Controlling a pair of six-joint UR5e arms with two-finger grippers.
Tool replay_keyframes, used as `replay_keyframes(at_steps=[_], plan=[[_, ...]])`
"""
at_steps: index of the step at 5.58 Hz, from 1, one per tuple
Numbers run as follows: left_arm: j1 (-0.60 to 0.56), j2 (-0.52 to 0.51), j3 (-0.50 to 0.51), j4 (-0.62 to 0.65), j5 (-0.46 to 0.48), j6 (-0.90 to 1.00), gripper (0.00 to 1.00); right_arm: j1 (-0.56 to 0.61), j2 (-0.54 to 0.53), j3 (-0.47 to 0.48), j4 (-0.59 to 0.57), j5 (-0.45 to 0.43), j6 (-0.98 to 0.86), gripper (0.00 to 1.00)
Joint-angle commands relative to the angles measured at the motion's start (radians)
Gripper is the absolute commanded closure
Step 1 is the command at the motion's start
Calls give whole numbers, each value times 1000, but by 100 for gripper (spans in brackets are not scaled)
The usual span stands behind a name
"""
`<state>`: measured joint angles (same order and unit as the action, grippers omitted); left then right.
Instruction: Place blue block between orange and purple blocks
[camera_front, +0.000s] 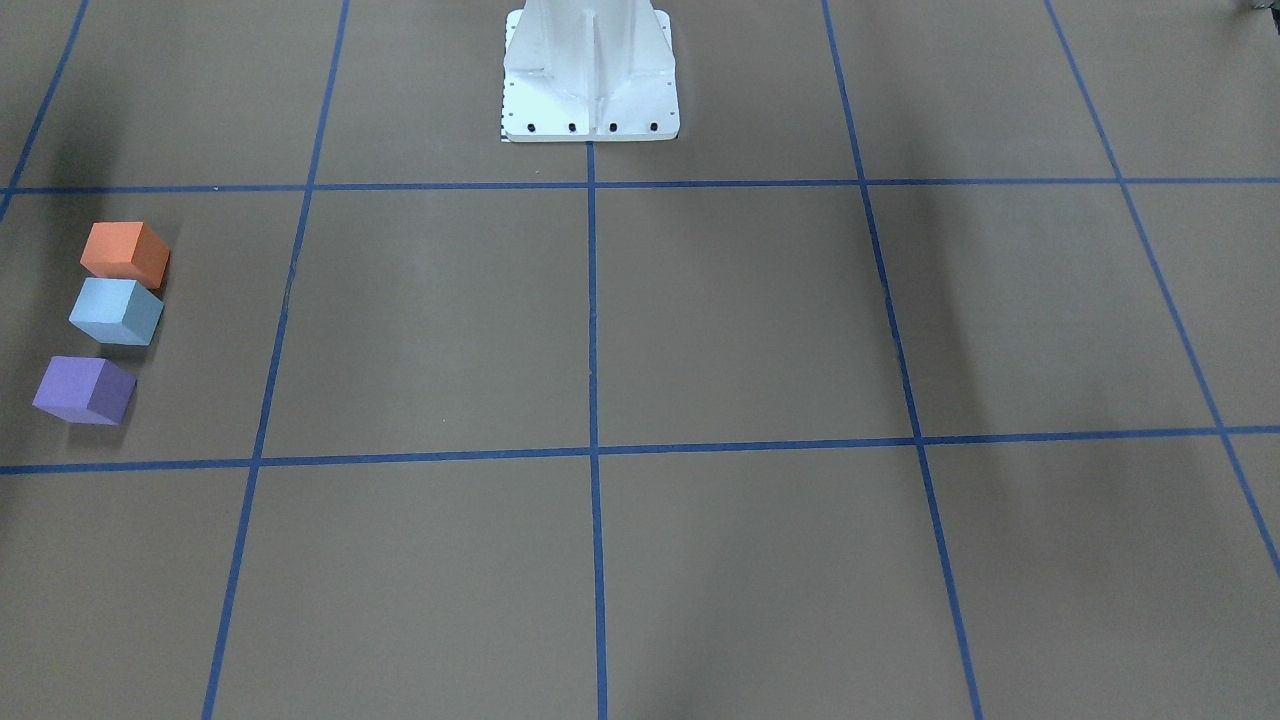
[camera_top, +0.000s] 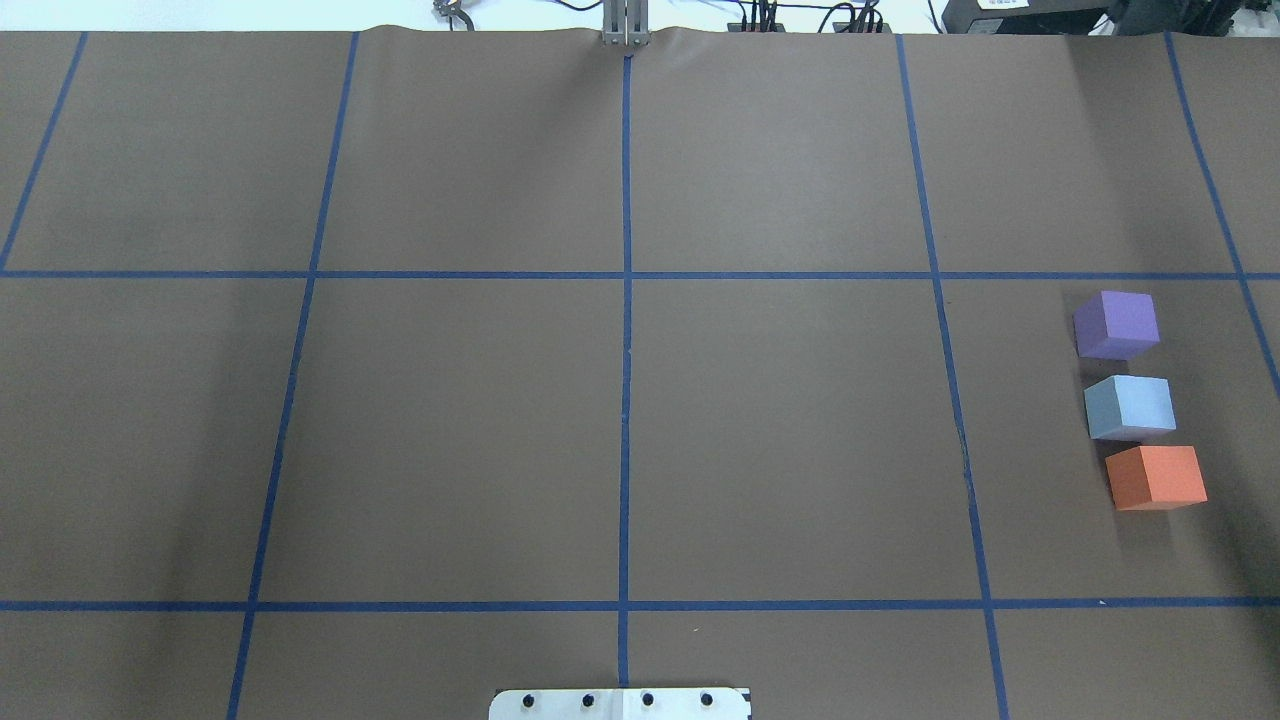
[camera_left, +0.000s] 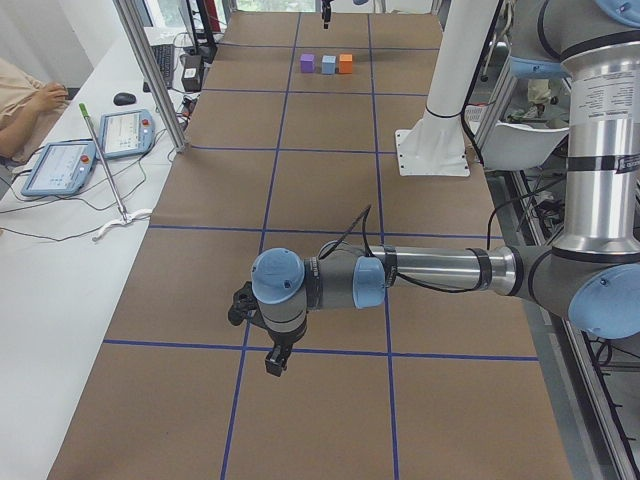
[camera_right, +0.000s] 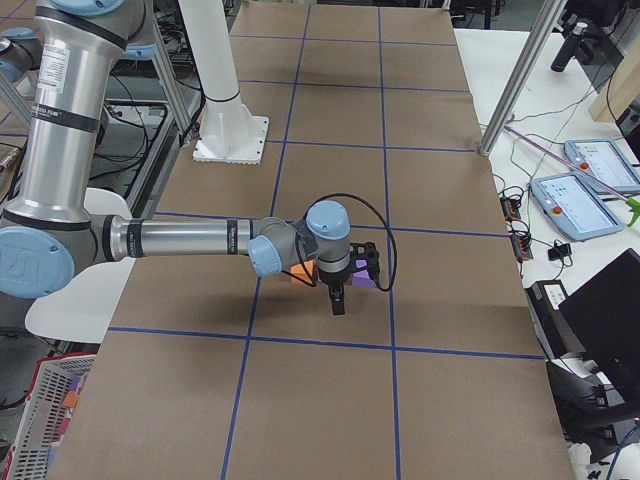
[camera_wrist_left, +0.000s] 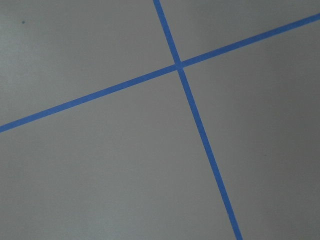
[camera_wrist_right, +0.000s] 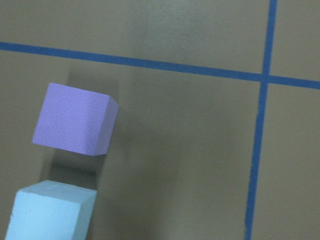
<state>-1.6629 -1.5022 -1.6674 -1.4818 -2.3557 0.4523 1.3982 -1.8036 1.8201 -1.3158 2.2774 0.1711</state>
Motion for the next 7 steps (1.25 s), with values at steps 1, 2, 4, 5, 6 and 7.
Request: replay_keyframes(at_steps=[1, 2, 4, 5, 6, 7], plan=[[0, 0, 11, 3, 4, -4, 0, 169, 57, 7, -302, 31, -293, 0], [0, 3, 18, 6, 3, -7, 0, 214, 61, 8, -333, 39, -314, 0], [-5, 3, 6, 3, 4, -9, 0, 231, 75, 25, -393, 54, -314, 0], [-5, 3, 6, 3, 1, -1, 0, 231, 75, 27, -392, 62, -311, 0], [-3, 0, 3, 2, 9, 2, 0, 229, 75, 25, -372, 57, -311, 0], [-3, 2, 9, 2, 10, -1, 0, 229, 73, 24, -341, 60, -299, 0]])
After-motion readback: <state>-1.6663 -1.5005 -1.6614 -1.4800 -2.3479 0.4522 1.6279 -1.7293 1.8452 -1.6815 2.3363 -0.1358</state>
